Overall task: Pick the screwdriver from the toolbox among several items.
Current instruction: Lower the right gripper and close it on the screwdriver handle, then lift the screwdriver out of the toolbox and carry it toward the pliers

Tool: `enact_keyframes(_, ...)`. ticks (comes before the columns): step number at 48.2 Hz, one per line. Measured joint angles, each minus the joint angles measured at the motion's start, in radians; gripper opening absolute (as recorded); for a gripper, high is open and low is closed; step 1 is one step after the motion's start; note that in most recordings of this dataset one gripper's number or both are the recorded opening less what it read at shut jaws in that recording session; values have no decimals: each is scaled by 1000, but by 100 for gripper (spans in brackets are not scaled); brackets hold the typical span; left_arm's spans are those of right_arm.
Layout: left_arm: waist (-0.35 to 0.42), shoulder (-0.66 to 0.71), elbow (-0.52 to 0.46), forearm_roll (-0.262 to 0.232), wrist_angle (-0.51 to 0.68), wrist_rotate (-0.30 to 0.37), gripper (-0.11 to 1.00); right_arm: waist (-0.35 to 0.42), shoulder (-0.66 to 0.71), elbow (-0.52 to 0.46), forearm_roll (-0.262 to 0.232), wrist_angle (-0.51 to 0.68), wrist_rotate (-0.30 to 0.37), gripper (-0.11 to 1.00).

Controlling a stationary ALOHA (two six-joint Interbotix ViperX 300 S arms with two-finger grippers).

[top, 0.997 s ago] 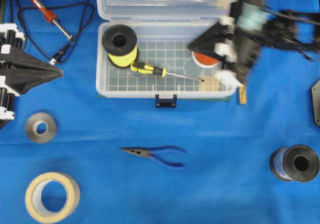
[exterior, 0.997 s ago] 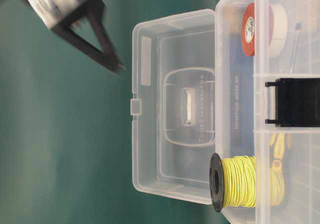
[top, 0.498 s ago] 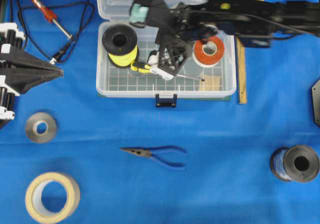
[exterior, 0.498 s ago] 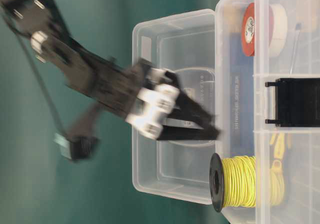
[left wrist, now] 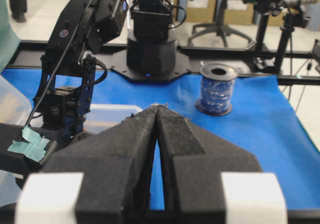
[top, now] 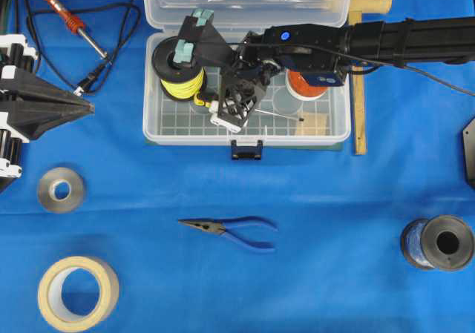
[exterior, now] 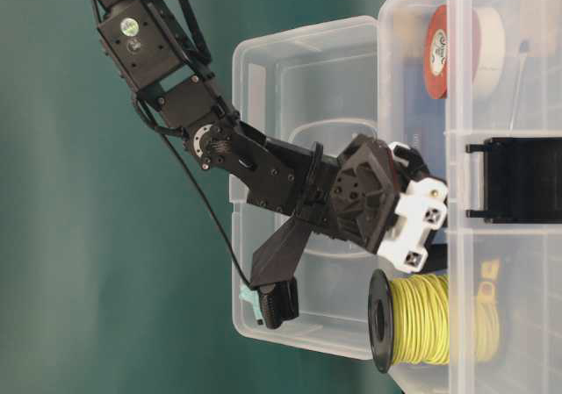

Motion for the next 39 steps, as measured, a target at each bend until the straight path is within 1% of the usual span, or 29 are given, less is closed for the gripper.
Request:
enact_keyframes(2,2,-2,0,0,0,-2,0,0,0,-2,0,-5,-2,61)
enact_keyframes(7,0,-2,0,0,0,-8,0,3,0,-3,2,-5,-3,32)
enact_keyframes(8,0,-2,0,-2,0,-9,0,5,0,-2,2,-5,-3,28)
enact_keyframes(18,0,-5,0,-2,0,-9,0,3,-31,-2,2,40,5,27)
enact_keyframes(27,3,-8,0,-2,0,-9,0,3,-167,-2,2,118,17,27)
enact_keyframes(32,6,-8,0,0,0,-11,0,6,-256,-2,2,169,35,27)
enact_keyframes(35,8,-8,0,-2,0,-9,0,14,-302,-2,2,198,51,27)
enact_keyframes(39,9,-8,2,-2,0,-9,0,43,-354,-2,2,236,77,27)
